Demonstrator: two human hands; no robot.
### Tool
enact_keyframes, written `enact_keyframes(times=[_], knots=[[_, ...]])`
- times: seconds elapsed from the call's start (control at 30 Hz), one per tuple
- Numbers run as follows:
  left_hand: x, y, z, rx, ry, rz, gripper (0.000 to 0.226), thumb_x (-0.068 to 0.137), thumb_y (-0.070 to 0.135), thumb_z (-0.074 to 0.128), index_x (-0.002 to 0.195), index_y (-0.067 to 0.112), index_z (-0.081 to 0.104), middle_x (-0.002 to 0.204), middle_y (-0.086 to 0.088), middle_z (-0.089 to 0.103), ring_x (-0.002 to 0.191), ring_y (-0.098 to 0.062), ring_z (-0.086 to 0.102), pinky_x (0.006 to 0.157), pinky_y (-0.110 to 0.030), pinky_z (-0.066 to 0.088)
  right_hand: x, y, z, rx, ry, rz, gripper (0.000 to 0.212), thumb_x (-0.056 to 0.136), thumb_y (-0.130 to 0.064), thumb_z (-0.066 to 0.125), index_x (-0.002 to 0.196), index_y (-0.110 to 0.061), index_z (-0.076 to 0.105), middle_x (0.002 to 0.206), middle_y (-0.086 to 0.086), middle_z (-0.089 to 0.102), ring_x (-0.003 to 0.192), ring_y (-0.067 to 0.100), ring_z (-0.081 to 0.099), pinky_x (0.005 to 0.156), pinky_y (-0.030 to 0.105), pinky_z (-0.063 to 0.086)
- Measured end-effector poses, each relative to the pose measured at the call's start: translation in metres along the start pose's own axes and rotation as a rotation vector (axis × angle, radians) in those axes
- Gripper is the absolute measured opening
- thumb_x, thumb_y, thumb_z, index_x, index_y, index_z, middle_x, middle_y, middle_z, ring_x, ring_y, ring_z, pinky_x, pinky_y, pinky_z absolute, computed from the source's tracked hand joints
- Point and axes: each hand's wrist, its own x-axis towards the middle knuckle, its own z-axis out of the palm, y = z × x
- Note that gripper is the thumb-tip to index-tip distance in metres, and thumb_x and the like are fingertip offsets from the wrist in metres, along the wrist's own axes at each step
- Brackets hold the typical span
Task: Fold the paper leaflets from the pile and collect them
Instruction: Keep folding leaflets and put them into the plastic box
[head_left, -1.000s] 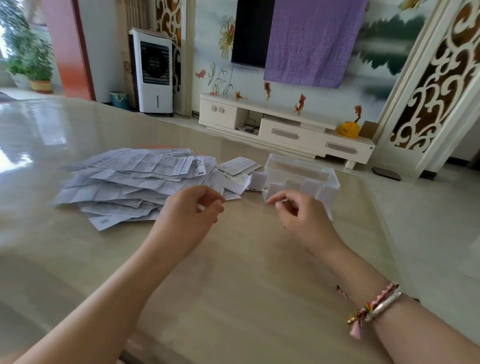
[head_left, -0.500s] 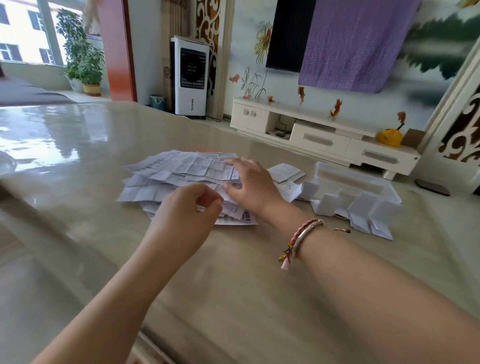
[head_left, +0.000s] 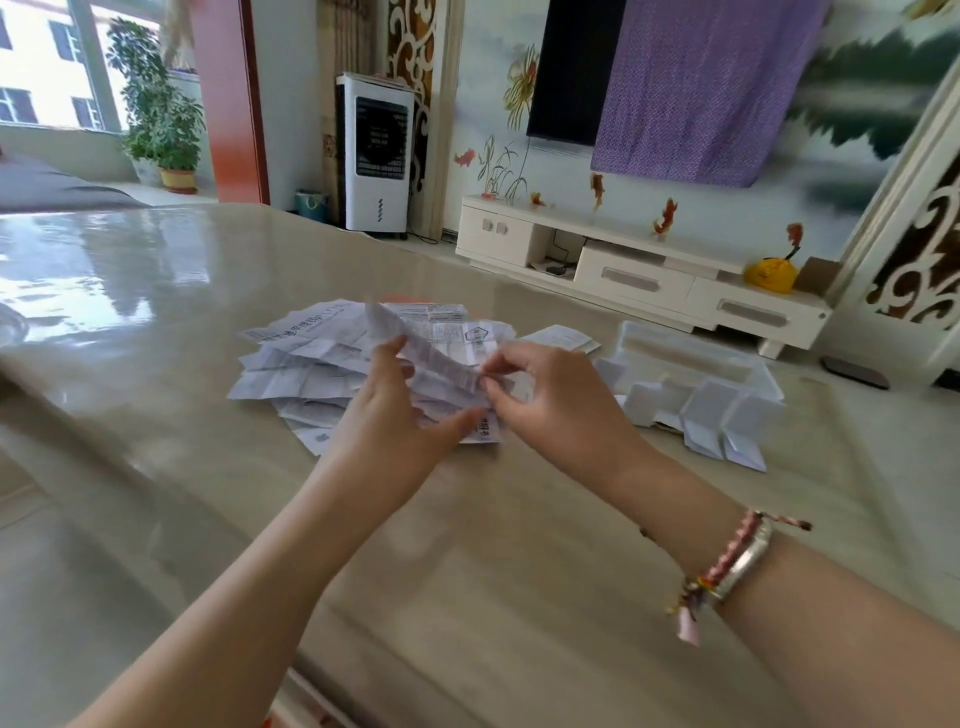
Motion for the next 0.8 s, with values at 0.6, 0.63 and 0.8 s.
enact_keyframes(times=[0.6, 0.63, 0.8], knots=[[-0.007, 0.023, 0.054, -0.483, -0.418, 0.033, 0.017, 0.088, 0.007, 0.065, 0.103, 0.009, 0.071, 0.097, -0.010, 0.074, 0.092, -0.025, 0.071, 0.086, -0.041, 0.056, -0.068, 0.042, -0.051, 0.434, 0.113, 0.365, 0.031, 0.081, -0.038, 0.070, 0.110, -0.033, 0.060, 0.117, -0.014, 0.060, 0.108, 0.001, 0.056, 0.088, 0.025, 0.047], [-0.008, 0.023, 0.054, -0.512, -0.423, 0.005, 0.018, 0.086, 0.007, 0.067, 0.103, 0.008, 0.071, 0.096, -0.009, 0.075, 0.091, -0.023, 0.071, 0.084, -0.038, 0.057, -0.068, 0.041, -0.053, 0.493, 0.081, 0.434, 0.044, 0.075, -0.044, 0.069, 0.115, -0.032, 0.056, 0.119, -0.014, 0.059, 0.109, 0.000, 0.056, 0.088, 0.023, 0.047], [-0.010, 0.029, 0.057, -0.522, -0.307, -0.060, 0.024, 0.072, 0.009, 0.079, 0.093, 0.006, 0.069, 0.085, -0.005, 0.075, 0.077, -0.017, 0.072, 0.061, -0.022, 0.056, -0.069, 0.044, -0.053, 0.731, -0.085, 0.617, 0.043, 0.071, -0.040, 0.070, 0.105, -0.016, 0.062, 0.095, 0.004, 0.073, 0.080, 0.013, 0.068, 0.072, 0.029, 0.053]])
